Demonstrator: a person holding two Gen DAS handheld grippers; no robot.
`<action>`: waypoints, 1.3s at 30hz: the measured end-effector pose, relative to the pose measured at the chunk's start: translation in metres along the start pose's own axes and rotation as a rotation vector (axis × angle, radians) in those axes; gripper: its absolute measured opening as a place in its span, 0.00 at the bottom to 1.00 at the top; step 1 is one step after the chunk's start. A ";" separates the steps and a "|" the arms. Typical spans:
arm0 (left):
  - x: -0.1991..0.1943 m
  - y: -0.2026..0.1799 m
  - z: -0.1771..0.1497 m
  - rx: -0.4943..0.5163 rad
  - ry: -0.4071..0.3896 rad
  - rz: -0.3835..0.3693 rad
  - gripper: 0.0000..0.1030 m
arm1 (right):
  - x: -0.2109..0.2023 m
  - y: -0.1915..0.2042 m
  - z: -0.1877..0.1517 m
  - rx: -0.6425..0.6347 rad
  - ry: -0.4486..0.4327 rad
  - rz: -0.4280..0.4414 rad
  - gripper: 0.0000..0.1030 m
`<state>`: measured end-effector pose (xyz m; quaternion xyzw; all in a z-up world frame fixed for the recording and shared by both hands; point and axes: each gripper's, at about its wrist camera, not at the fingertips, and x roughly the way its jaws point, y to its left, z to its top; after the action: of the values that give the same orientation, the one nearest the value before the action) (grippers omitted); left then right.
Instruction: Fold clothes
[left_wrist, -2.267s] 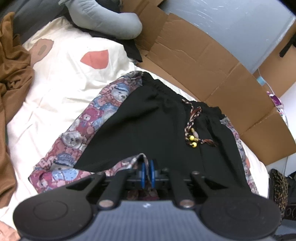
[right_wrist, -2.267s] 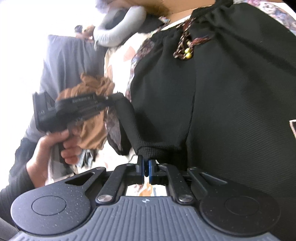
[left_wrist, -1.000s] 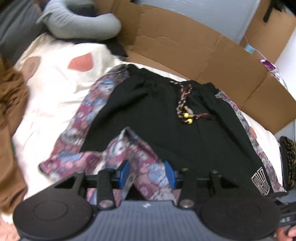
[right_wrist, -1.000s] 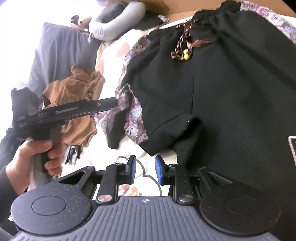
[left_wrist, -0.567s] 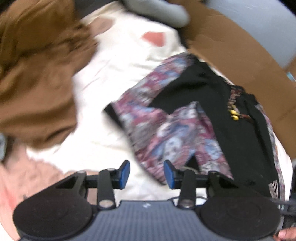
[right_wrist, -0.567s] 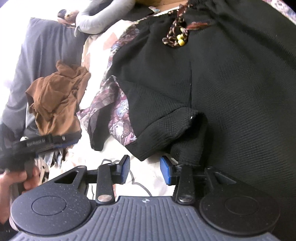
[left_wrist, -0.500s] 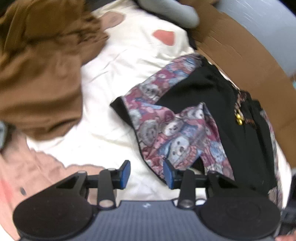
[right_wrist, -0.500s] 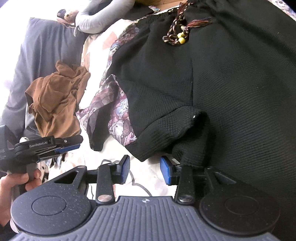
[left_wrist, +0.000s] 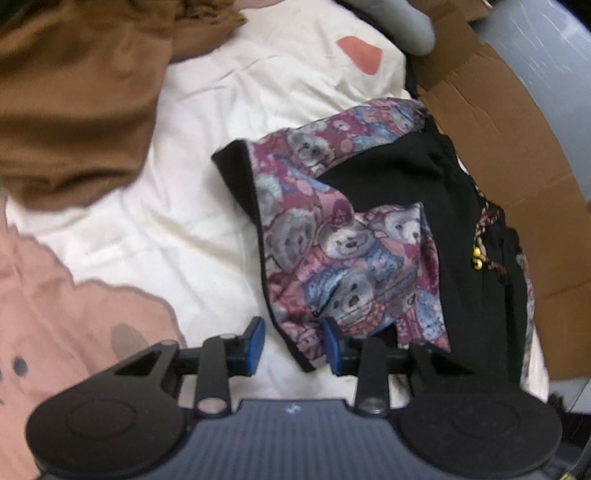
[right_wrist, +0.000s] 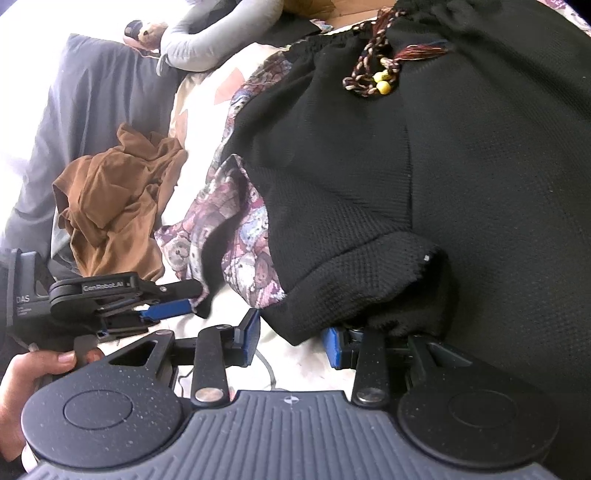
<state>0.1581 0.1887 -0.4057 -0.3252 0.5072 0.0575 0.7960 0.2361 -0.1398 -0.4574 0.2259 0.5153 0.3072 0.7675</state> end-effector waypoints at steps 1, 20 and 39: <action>0.001 0.001 -0.001 -0.017 -0.002 -0.004 0.35 | 0.001 0.000 0.000 0.000 0.001 0.004 0.32; -0.045 0.002 0.022 0.108 0.012 -0.012 0.06 | -0.048 0.003 0.000 0.093 0.007 0.132 0.01; -0.110 0.032 0.053 0.331 0.107 0.133 0.06 | -0.072 0.036 -0.041 0.063 0.194 0.323 0.01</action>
<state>0.1326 0.2705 -0.3132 -0.1581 0.5719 0.0086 0.8049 0.1693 -0.1635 -0.4012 0.2989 0.5532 0.4307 0.6474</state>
